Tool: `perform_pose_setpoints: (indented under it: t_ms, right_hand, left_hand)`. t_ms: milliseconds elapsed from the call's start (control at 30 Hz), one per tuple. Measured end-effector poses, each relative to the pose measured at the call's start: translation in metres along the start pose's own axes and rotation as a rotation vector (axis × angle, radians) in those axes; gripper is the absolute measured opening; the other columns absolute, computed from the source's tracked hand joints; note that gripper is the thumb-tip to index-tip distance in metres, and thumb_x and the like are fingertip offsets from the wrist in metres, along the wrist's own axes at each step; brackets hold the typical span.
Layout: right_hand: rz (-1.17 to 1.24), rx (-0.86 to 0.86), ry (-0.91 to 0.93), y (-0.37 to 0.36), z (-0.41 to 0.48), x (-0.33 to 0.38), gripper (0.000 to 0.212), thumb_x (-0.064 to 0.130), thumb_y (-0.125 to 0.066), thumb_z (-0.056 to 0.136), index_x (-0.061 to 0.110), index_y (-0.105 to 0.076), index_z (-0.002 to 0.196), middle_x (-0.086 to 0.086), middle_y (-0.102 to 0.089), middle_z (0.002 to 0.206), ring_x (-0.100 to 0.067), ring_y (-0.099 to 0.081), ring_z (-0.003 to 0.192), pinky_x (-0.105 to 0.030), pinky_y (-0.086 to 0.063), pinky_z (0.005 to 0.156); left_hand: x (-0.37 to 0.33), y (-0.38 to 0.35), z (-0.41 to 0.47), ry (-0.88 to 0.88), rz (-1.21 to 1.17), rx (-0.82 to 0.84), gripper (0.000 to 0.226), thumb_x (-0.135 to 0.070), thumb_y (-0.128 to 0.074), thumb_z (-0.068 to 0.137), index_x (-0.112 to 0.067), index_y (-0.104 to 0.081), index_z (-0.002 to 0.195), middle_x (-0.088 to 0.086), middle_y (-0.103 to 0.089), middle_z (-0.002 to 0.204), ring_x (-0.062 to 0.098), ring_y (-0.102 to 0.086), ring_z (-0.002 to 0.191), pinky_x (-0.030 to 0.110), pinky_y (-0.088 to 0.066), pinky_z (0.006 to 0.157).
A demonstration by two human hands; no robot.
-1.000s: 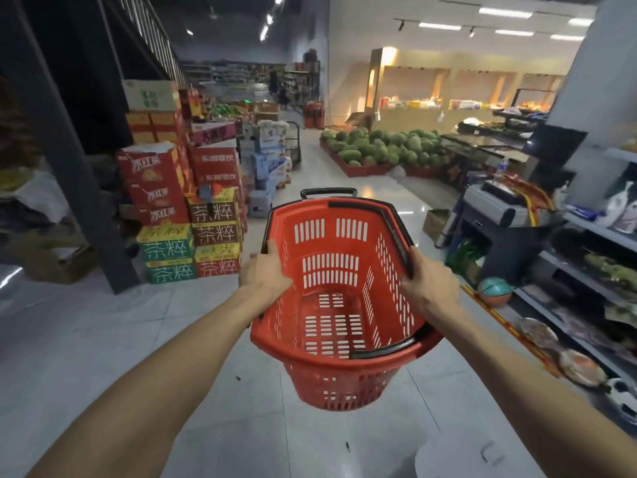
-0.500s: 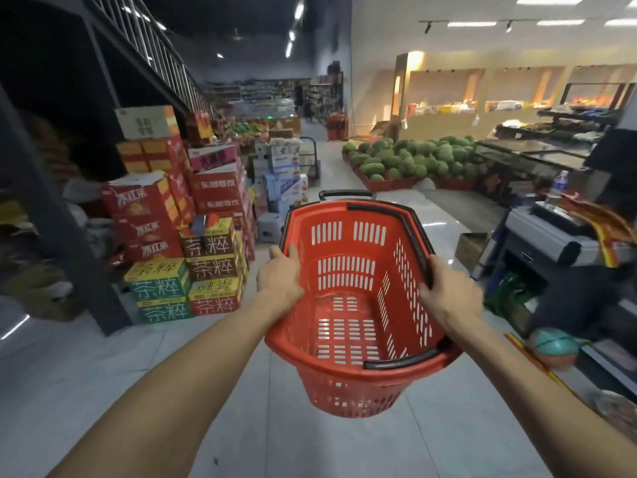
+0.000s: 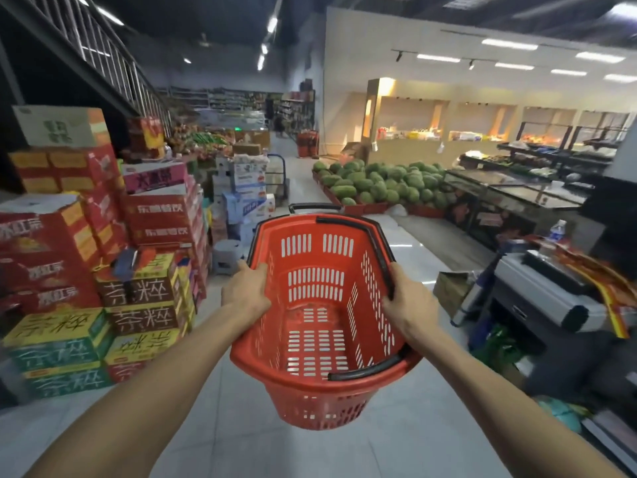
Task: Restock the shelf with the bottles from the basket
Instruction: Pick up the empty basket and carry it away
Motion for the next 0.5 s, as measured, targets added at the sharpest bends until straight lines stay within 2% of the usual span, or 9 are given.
perform_pose_setpoints:
  t_ms: [67, 133, 200, 300, 433, 500]
  right_hand:
    - [-0.004, -0.002, -0.008, -0.013, 0.05, 0.001, 0.05, 0.057, -0.051, 0.092, 0.03, -0.041, 0.132, -0.003, -0.074, 0.098, -0.028, -0.069, 0.079, -0.036, -0.052, 0.068]
    - [-0.018, -0.006, -0.021, -0.027, 0.095, 0.001, 0.049, 0.053, -0.053, 0.093, 0.028, -0.042, 0.133, -0.004, -0.074, 0.099, -0.028, -0.067, 0.077, -0.034, -0.048, 0.066]
    - [-0.004, 0.01, -0.032, -0.045, 0.139, -0.001, 0.048, 0.046, -0.055, 0.094, 0.025, -0.041, 0.135, -0.005, -0.073, 0.101, -0.025, -0.061, 0.072, -0.032, -0.043, 0.065]
    - [0.033, 0.007, -0.039, -0.081, 0.199, -0.012, 0.047, 0.046, -0.056, 0.092, 0.025, -0.041, 0.132, -0.005, -0.074, 0.1, -0.026, -0.065, 0.076, -0.035, -0.05, 0.067]
    - [0.086, 0.021, -0.083, -0.146, 0.283, -0.033, 0.048, 0.044, -0.061, 0.091, 0.023, -0.044, 0.131, -0.004, -0.072, 0.1, -0.026, -0.064, 0.075, -0.033, -0.047, 0.068]
    - [0.088, 0.002, -0.093, -0.176, 0.321, -0.046, 0.051, 0.046, -0.062, 0.088, 0.024, -0.045, 0.131, -0.006, -0.073, 0.101, -0.03, -0.068, 0.08, -0.037, -0.053, 0.07]
  left_hand:
    - [-0.004, -0.007, 0.053, -0.003, -0.013, 0.003, 0.058, -0.026, -0.069, 0.087, -0.025, -0.042, 0.138, 0.019, -0.04, 0.135, 0.033, -0.068, 0.085, 0.038, -0.055, 0.07]
    - [-0.009, -0.015, 0.102, -0.005, -0.022, 0.009, 0.056, -0.025, -0.068, 0.086, -0.025, -0.043, 0.136, 0.022, -0.038, 0.14, 0.033, -0.069, 0.086, 0.037, -0.054, 0.069]
    - [-0.014, -0.026, 0.148, -0.012, -0.058, 0.001, 0.051, -0.025, -0.068, 0.087, -0.024, -0.045, 0.133, 0.019, -0.041, 0.133, 0.031, -0.067, 0.082, 0.036, -0.054, 0.068]
    - [-0.02, -0.056, 0.212, -0.005, -0.112, -0.002, 0.047, -0.024, -0.067, 0.09, -0.025, -0.047, 0.132, 0.016, -0.04, 0.127, 0.03, -0.065, 0.077, 0.038, -0.057, 0.07]
    - [-0.035, -0.105, 0.316, -0.031, -0.112, 0.009, 0.048, -0.028, -0.068, 0.092, -0.025, -0.047, 0.136, 0.016, -0.041, 0.129, 0.033, -0.068, 0.089, 0.043, -0.06, 0.078]
    - [-0.042, -0.12, 0.364, -0.046, -0.11, 0.029, 0.045, -0.031, -0.066, 0.092, -0.025, -0.049, 0.133, 0.015, -0.041, 0.126, 0.035, -0.068, 0.086, 0.045, -0.062, 0.079]
Point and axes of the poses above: each hand's wrist, its own z-axis towards the middle knuckle, its own y-axis out of the back of the hand, x = y × z, the point moved 2 cm from there along z, towards the middle knuckle
